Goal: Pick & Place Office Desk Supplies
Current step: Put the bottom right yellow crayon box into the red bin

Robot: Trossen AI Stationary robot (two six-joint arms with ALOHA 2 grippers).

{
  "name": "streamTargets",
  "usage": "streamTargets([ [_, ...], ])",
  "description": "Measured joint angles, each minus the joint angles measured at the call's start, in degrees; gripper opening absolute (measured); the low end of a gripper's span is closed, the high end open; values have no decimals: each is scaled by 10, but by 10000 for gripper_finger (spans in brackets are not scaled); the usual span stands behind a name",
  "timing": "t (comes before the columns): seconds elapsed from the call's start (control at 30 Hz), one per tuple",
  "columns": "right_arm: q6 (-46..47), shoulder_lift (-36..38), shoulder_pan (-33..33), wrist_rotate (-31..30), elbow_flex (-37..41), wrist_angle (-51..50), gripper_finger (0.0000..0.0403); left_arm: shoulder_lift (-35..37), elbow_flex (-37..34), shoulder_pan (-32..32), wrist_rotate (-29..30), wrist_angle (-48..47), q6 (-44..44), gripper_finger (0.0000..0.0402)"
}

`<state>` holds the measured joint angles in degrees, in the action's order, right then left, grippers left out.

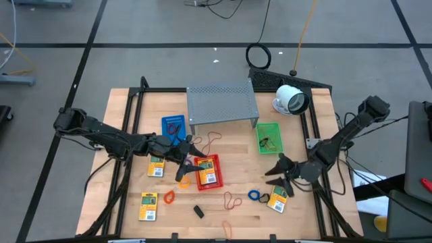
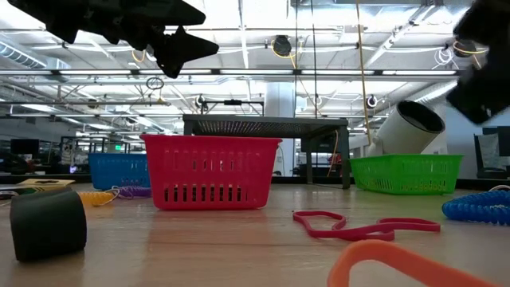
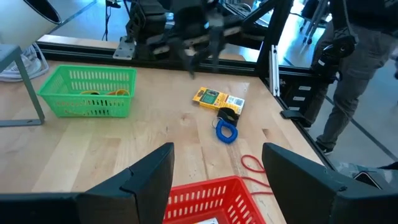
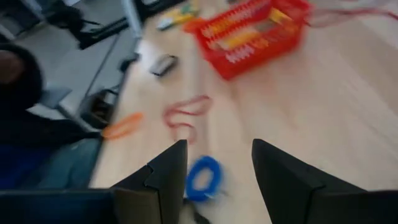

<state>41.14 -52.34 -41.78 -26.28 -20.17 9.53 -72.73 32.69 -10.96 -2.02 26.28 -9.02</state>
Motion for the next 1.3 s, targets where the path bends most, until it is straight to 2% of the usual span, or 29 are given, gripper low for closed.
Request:
streamTargets([
  [0.1, -18, -25, 0, 13, -76, -75, 171, 0, 0, 0, 0, 1, 1, 255],
  [0.2, 4, -63, 4, 9, -189, -262, 170, 0, 0, 0, 1, 4, 3, 255],
  [0.4, 137, -144, 22, 11, -403, -673, 170, 0, 0, 0, 5, 5, 3, 255],
  [0.47, 196, -154, 25, 35, -436, -752, 170, 0, 0, 0, 5, 5, 3, 255],
  [0.53, 250, -155, 28, 72, -442, -788, 170, 0, 0, 0, 5, 3, 3, 255],
  [0.63, 325, -151, 27, 140, -421, -789, 170, 0, 0, 0, 5, -3, 1, 255],
  [0.73, 378, -151, 23, 195, -375, -746, 170, 0, 0, 0, 5, -13, 1, 255],
  [0.97, 430, -151, 18, 278, -219, -495, 169, 0, 0, 0, 5, -14, 6, 255],
  [1.13, 473, -151, 18, 291, -117, -348, 163, 0, 0, 0, 5, -11, 27, 255],
  [1.3, 521, -148, 18, 324, -59, -265, 160, 0, 0, 0, 5, -5, 28, 255],
])
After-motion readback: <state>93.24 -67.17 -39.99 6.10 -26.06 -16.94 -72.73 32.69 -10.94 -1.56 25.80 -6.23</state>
